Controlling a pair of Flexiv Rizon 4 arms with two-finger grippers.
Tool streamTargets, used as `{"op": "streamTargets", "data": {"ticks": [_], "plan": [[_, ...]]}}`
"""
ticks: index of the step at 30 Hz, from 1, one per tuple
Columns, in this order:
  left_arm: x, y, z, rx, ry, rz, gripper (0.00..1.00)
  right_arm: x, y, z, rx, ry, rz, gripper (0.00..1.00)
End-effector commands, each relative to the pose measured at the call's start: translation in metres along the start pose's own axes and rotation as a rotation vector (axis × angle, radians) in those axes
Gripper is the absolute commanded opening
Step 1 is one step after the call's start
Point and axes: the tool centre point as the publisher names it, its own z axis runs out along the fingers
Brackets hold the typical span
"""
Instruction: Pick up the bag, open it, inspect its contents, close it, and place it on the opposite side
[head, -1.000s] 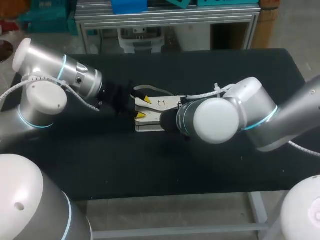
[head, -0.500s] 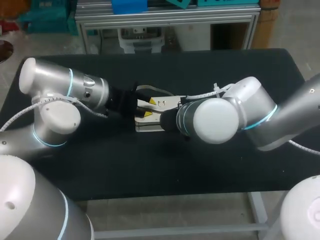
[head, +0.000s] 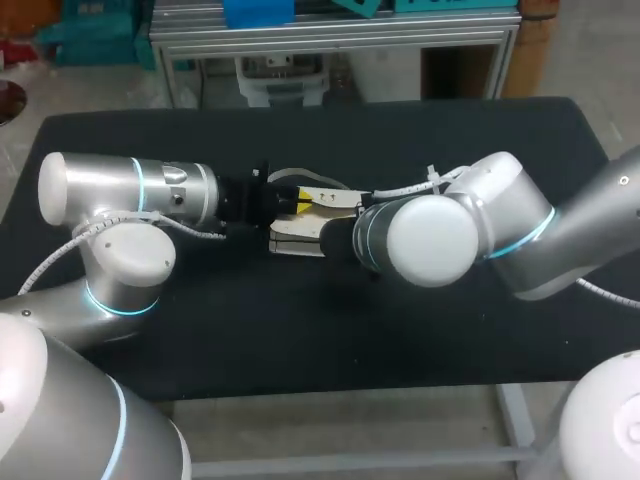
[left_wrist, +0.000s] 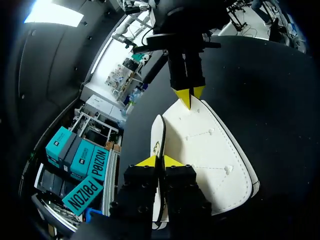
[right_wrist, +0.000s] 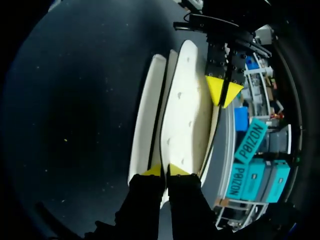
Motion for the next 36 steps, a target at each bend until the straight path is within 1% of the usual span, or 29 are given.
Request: {"op": "streamTargets", "data": {"ticks": [1, 2, 3, 5, 7, 9, 10, 12, 13, 14, 16, 17, 18, 19, 20, 21, 23, 27, 28, 30, 34, 36], "plan": [[-0.019, 0.007, -0.016, 0.058, 0.059, -0.086, 0.00, 0.005, -0.001, 0.001, -0.002, -0.006, 0.000, 0.00], [-0.023, 0.007, -0.016, 0.063, 0.083, -0.114, 0.00, 0.005, -0.001, 0.001, -0.002, -0.006, 0.000, 0.00], [-0.026, 0.008, -0.016, 0.051, 0.096, -0.140, 0.00, 0.005, -0.001, 0.001, -0.002, -0.006, 0.000, 0.00], [-0.029, 0.011, -0.015, 0.062, 0.131, -0.185, 0.00, 0.005, -0.001, 0.001, -0.002, -0.006, 0.000, 0.00], [-0.032, 0.015, -0.013, 0.051, 0.145, -0.230, 0.00, 0.005, -0.001, 0.001, -0.002, -0.006, 0.000, 0.00], [-0.034, 0.019, -0.012, 0.062, 0.169, -0.262, 0.00, 0.005, -0.001, 0.001, -0.002, -0.006, 0.000, 0.00], [-0.035, 0.020, -0.011, 0.047, 0.172, -0.265, 0.00, 0.005, -0.001, 0.001, -0.002, -0.006, 0.000, 0.00], [-0.034, 0.020, -0.010, 0.064, 0.192, -0.283, 0.00, 0.005, -0.001, 0.001, -0.002, -0.006, 0.000, 0.00], [-0.034, 0.021, -0.010, 0.057, 0.200, -0.288, 0.00, 0.005, -0.001, 0.001, -0.002, -0.006, 0.000, 0.00], [-0.033, 0.022, -0.010, 0.074, 0.206, -0.291, 0.00, 0.005, -0.001, 0.001, -0.002, -0.006, 0.000, 0.00], [-0.028, 0.021, -0.009, 0.065, 0.223, -0.277, 0.00, 0.005, -0.001, 0.001, -0.002, -0.006, 0.000, 0.00], [-0.025, 0.021, -0.009, 0.074, 0.231, -0.273, 0.00, 0.005, -0.001, 0.001, -0.002, -0.006, 0.000, 0.00], [-0.021, 0.020, -0.008, 0.068, 0.235, -0.268, 0.09, 0.005, -0.001, 0.001, -0.002, -0.006, 0.000, 0.00], [-0.018, 0.020, -0.009, 0.074, 0.237, -0.264, 0.28, 0.005, -0.001, 0.001, -0.002, -0.006, 0.000, 0.00], [-0.014, 0.019, -0.010, 0.083, 0.240, -0.263, 0.41, 0.005, -0.001, 0.001, -0.002, -0.006, 0.000, 0.00], [-0.011, 0.018, -0.011, 0.087, 0.238, -0.256, 0.61, 0.005, -0.001, 0.001, -0.002, -0.006, 0.000, 0.00], [-0.004, 0.017, -0.014, 0.093, 0.237, -0.238, 0.76, 0.005, -0.001, 0.001, -0.002, -0.006, 0.000, 0.00], [0.006, 0.013, -0.015, 0.084, 0.223, -0.207, 0.75, 0.005, -0.001, 0.001, -0.002, -0.006, 0.000, 0.00], [0.008, 0.012, -0.013, 0.072, 0.215, -0.195, 0.75, 0.005, -0.001, 0.001, -0.002, -0.006, 0.000, 0.00], [0.009, 0.012, -0.010, 0.071, 0.215, -0.192, 0.71, 0.005, -0.001, 0.001, -0.002, -0.006, 0.000, 0.00], [0.004, 0.018, -0.002, 0.059, 0.224, -0.202, 0.65, 0.005, -0.001, 0.001, -0.002, -0.006, 0.000, 0.00], [-0.002, 0.021, 0.000, 0.075, 0.244, -0.248, 0.63, 0.005, -0.001, 0.001, -0.002, -0.006, 0.000, 0.00]]}}
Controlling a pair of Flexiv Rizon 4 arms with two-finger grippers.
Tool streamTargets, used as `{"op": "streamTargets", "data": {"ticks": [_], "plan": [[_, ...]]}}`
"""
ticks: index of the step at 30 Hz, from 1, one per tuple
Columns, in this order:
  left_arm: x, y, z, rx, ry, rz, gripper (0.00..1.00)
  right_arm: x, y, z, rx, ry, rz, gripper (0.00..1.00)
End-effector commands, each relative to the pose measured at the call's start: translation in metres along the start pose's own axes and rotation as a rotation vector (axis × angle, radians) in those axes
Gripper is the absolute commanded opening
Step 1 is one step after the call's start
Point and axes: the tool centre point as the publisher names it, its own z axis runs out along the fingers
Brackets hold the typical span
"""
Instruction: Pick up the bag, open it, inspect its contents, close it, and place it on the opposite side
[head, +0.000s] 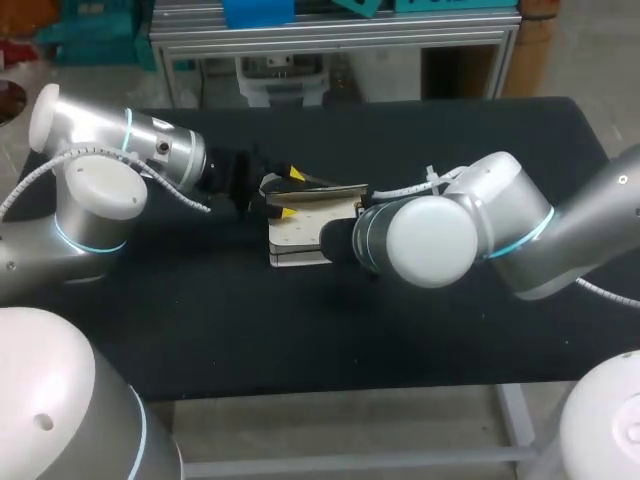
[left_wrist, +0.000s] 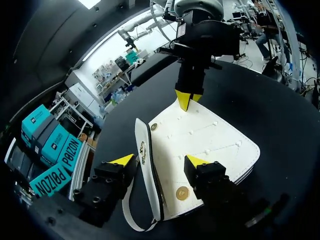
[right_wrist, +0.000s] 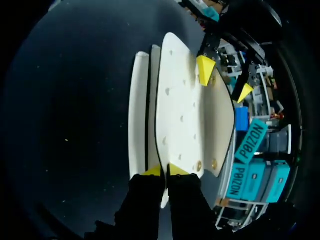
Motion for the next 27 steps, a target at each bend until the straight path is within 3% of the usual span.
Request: {"op": "streamTargets", "data": {"ticks": [1, 9, 16, 19, 21, 24, 27], "plan": [[-0.011, 0.004, 0.007, 0.018, 0.027, -0.056, 0.62, 0.003, -0.001, 0.001, -0.004, -0.008, 0.001, 0.00], [-0.023, 0.010, 0.020, -0.019, 0.089, -0.119, 0.45, 0.003, -0.001, 0.001, -0.004, -0.008, 0.001, 0.00], [-0.026, 0.019, 0.033, -0.039, 0.112, -0.134, 0.44, 0.003, -0.001, 0.001, -0.004, -0.008, 0.001, 0.00], [-0.029, 0.023, 0.036, -0.057, 0.110, -0.139, 0.40, 0.003, -0.001, 0.001, -0.004, -0.008, 0.001, 0.00], [-0.030, 0.025, 0.036, -0.060, 0.109, -0.148, 0.29, 0.003, -0.001, 0.001, -0.004, -0.008, 0.001, 0.00], [-0.032, 0.029, 0.037, -0.065, 0.102, -0.161, 0.01, 0.003, -0.001, 0.001, -0.004, -0.008, 0.001, 0.00], [-0.033, 0.032, 0.036, -0.064, 0.105, -0.174, 0.00, 0.003, -0.001, 0.001, -0.004, -0.008, 0.001, 0.00]]}}
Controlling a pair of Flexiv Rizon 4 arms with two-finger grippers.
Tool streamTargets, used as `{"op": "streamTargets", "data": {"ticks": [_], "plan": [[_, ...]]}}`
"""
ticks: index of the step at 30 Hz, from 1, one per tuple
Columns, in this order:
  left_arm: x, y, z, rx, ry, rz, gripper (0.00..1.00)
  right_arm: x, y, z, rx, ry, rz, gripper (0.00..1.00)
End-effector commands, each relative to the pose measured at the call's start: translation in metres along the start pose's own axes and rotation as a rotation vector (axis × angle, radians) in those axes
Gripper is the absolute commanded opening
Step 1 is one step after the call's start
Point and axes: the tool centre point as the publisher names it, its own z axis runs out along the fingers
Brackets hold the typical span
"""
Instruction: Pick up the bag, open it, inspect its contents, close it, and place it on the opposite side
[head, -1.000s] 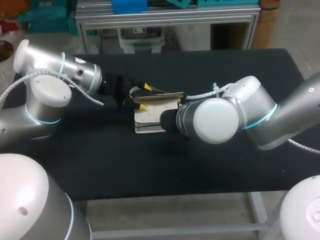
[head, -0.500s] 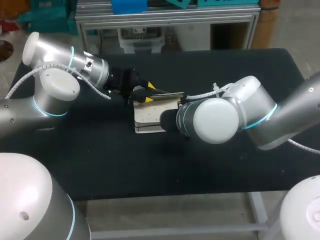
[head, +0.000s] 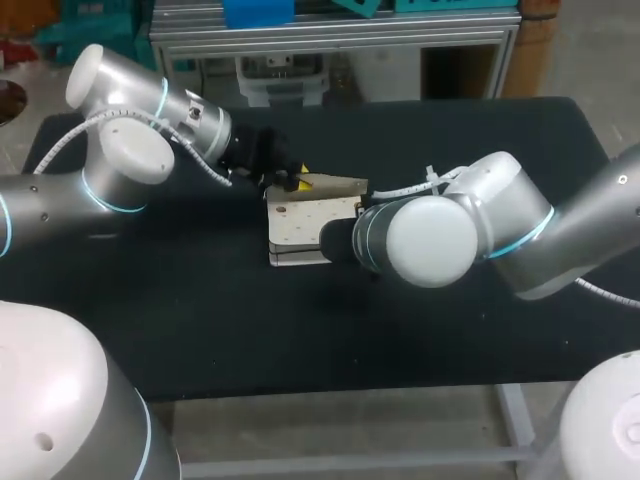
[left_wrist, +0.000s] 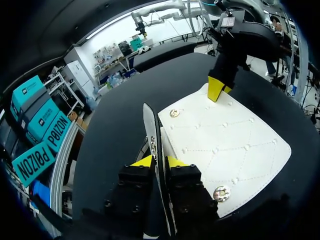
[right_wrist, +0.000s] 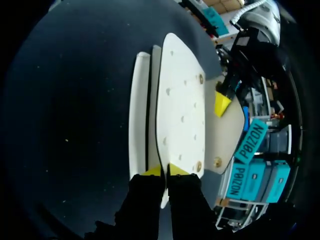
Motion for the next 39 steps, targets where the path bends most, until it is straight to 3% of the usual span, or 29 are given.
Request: {"op": "streamTargets", "data": {"ticks": [1, 12, 14, 23, 33, 35, 36, 38, 39], "plan": [[-0.002, 0.004, 0.002, 0.012, 0.010, -0.013, 0.00, 0.003, -0.001, 0.001, -0.004, -0.008, 0.001, 0.00], [-0.005, -0.007, -0.010, 0.079, 0.038, -0.047, 0.00, 0.000, -0.001, -0.003, -0.007, -0.009, 0.003, 0.00], [-0.005, -0.010, -0.012, 0.081, 0.034, -0.046, 0.00, -0.004, -0.001, -0.007, -0.010, -0.003, 0.016, 1.00], [-0.013, -0.027, -0.026, 0.096, -0.016, -0.074, 0.00, -0.031, 0.006, -0.049, -0.065, 0.056, 0.043, 1.00], [-0.018, -0.053, -0.044, 0.060, -0.073, -0.106, 0.00, -0.060, 0.009, -0.086, -0.101, 0.004, 0.006, 0.98], [-0.018, -0.058, -0.046, 0.054, -0.084, -0.121, 0.00, -0.065, 0.007, -0.087, -0.099, -0.002, 0.008, 0.62], [-0.018, -0.061, -0.048, 0.053, -0.095, -0.138, 0.00, -0.068, 0.006, -0.088, -0.101, -0.012, 0.011, 0.30], [-0.019, -0.064, -0.052, 0.053, -0.105, -0.172, 0.00, -0.072, 0.005, -0.089, -0.102, -0.017, 0.010, 0.00], [-0.019, -0.065, -0.053, 0.051, -0.110, -0.182, 0.00, -0.074, 0.004, -0.089, -0.101, -0.019, 0.009, 0.00]]}}
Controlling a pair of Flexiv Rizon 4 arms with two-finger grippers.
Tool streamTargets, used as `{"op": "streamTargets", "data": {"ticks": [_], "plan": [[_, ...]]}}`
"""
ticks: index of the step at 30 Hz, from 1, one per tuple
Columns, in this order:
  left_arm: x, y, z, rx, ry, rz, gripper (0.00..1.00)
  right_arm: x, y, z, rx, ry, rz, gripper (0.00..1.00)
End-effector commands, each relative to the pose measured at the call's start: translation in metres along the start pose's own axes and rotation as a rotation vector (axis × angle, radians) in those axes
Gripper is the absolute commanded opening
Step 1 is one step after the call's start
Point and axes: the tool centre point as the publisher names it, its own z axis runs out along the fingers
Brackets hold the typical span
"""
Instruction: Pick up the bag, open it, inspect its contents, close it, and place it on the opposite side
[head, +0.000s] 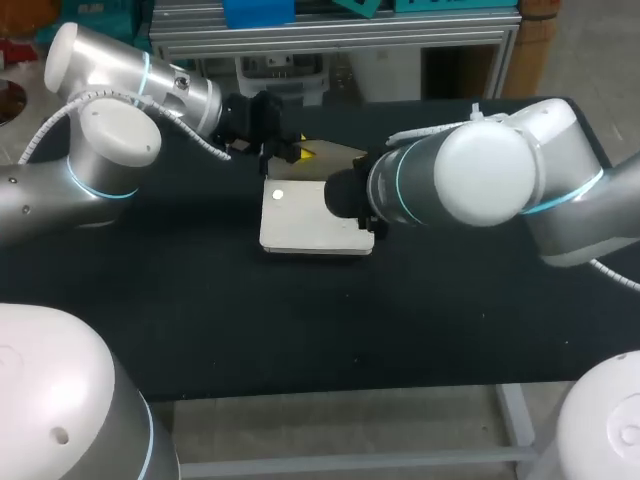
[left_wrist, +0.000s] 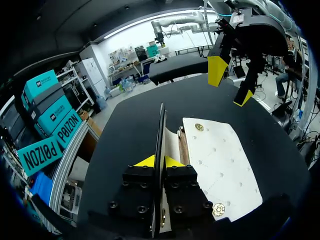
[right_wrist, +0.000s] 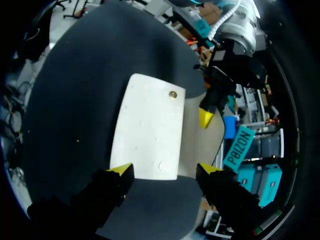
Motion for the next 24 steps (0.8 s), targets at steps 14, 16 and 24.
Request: {"op": "streamTargets", "data": {"ticks": [14, 16, 24], "plan": [[0.008, -0.009, -0.010, -0.016, -0.035, -0.026, 0.00, -0.024, -0.005, -0.009, -0.039, -0.027, -0.022, 0.00], [0.008, -0.009, -0.010, -0.016, -0.035, -0.026, 0.00, -0.028, -0.004, -0.006, -0.030, -0.015, -0.028, 0.00], [0.019, -0.046, -0.032, 0.023, -0.132, -0.120, 0.00, -0.048, 0.002, -0.004, -0.008, -0.026, -0.064, 0.00]]}}
